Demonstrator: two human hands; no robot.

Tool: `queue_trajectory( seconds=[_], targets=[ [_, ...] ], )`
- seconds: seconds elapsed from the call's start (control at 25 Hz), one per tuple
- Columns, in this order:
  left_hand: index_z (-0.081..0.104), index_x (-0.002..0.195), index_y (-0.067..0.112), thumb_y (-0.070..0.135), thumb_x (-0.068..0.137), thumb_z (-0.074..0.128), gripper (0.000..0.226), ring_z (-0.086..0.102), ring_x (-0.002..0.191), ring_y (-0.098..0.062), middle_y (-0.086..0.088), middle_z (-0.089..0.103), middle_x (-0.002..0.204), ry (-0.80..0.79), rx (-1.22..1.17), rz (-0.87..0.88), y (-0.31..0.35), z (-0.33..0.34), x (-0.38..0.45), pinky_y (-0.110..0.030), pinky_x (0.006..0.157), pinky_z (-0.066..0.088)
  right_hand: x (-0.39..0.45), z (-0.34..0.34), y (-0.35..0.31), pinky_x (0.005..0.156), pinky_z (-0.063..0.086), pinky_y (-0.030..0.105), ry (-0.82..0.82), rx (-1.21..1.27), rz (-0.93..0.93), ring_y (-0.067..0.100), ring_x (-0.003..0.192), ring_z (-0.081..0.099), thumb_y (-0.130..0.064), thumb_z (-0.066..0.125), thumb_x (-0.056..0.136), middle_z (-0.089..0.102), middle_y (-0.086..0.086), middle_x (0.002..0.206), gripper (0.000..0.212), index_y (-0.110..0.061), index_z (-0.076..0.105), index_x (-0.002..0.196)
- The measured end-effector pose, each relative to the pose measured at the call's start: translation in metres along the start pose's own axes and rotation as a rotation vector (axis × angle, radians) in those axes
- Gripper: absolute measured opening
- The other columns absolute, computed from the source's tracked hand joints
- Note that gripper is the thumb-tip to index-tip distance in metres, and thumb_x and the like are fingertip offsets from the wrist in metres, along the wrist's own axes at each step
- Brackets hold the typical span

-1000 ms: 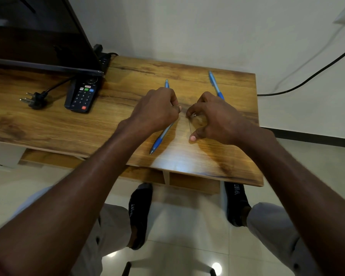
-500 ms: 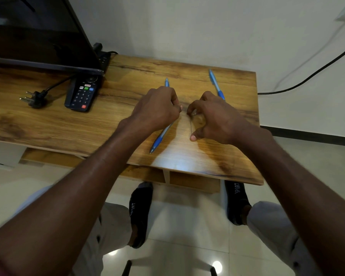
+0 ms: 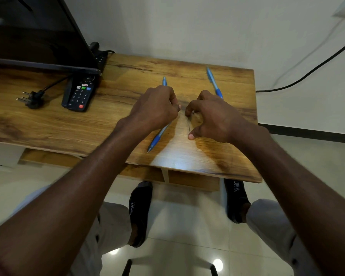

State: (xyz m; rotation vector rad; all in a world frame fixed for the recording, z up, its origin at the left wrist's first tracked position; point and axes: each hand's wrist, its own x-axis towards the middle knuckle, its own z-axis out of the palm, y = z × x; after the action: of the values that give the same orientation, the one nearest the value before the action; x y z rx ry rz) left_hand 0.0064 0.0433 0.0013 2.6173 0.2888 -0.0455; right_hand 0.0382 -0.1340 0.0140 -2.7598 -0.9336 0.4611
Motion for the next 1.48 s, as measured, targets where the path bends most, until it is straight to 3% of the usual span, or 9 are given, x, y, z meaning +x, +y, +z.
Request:
queue_trajectory(
  seconds=[0.28, 0.52, 0.76, 0.92, 1.12, 1.28, 1.48],
  targets=[
    [0.069, 0.105, 0.025, 0.037, 0.099, 0.069, 0.014, 0.051, 0.07, -0.001, 0.016, 0.053, 0.079, -0.003, 0.001, -0.001, 0.001, -0.001, -0.001, -0.022, 0.055, 0.033, 0.0, 0.0, -0.001, 0.099, 0.052, 0.045, -0.017, 0.049, 0.009, 0.022, 0.124, 0.048, -0.04, 0.092, 0.075, 0.047, 0.002, 0.136, 0.069, -0.028, 0.063, 0.136],
    [0.07, 0.107, 0.022, 0.036, 0.099, 0.069, 0.016, 0.054, 0.08, -0.005, 0.009, 0.06, 0.096, 0.0, 0.011, 0.004, 0.001, -0.003, -0.001, -0.022, 0.057, 0.035, 0.0, -0.001, -0.001, 0.092, 0.051, 0.037, -0.013, 0.125, 0.0, 0.016, 0.115, 0.049, -0.034, 0.093, 0.074, 0.049, 0.0, 0.129, 0.058, -0.027, 0.066, 0.124],
    [0.07, 0.104, 0.022, 0.036, 0.099, 0.07, 0.015, 0.053, 0.072, -0.001, 0.015, 0.054, 0.081, -0.002, -0.014, 0.019, -0.002, -0.003, -0.002, -0.022, 0.057, 0.035, 0.001, -0.005, -0.001, 0.087, 0.053, 0.033, -0.008, 0.245, -0.02, 0.01, 0.098, 0.058, -0.026, 0.091, 0.078, 0.061, -0.006, 0.11, 0.033, -0.024, 0.069, 0.103],
    [0.071, 0.103, 0.021, 0.037, 0.098, 0.07, 0.016, 0.054, 0.073, -0.003, 0.013, 0.056, 0.082, -0.007, -0.022, 0.024, -0.003, -0.004, -0.003, -0.023, 0.057, 0.036, 0.0, -0.005, 0.001, 0.077, 0.052, 0.023, -0.029, 0.362, -0.044, 0.003, 0.087, 0.066, -0.017, 0.085, 0.085, 0.073, -0.01, 0.091, 0.015, -0.023, 0.072, 0.09],
    [0.071, 0.102, 0.022, 0.033, 0.099, 0.07, 0.012, 0.054, 0.073, -0.003, 0.014, 0.056, 0.081, -0.011, -0.022, 0.005, -0.003, -0.009, -0.003, -0.021, 0.057, 0.034, -0.001, -0.005, 0.004, 0.069, 0.048, 0.006, -0.031, 0.398, -0.06, -0.003, 0.082, 0.069, -0.011, 0.081, 0.089, 0.075, -0.01, 0.087, 0.013, -0.021, 0.076, 0.095],
    [0.074, 0.107, 0.02, 0.029, 0.099, 0.07, 0.012, 0.065, 0.091, -0.012, 0.005, 0.068, 0.099, 0.007, -0.038, -0.025, -0.008, -0.015, -0.002, -0.028, 0.069, 0.044, -0.002, -0.004, 0.003, 0.08, 0.056, 0.019, 0.146, 0.385, -0.015, 0.002, 0.085, 0.071, -0.005, 0.071, 0.094, 0.076, -0.01, 0.088, 0.016, -0.019, 0.079, 0.098],
    [0.077, 0.101, 0.019, 0.028, 0.097, 0.074, 0.011, 0.063, 0.085, -0.009, 0.005, 0.071, 0.097, -0.026, -0.012, -0.018, -0.009, -0.015, -0.003, -0.026, 0.064, 0.042, 0.001, -0.004, 0.009, 0.065, 0.046, 0.018, 0.36, 0.358, 0.143, 0.005, 0.08, 0.067, -0.014, 0.072, 0.096, 0.076, -0.008, 0.09, 0.012, -0.022, 0.081, 0.098]
  ],
)
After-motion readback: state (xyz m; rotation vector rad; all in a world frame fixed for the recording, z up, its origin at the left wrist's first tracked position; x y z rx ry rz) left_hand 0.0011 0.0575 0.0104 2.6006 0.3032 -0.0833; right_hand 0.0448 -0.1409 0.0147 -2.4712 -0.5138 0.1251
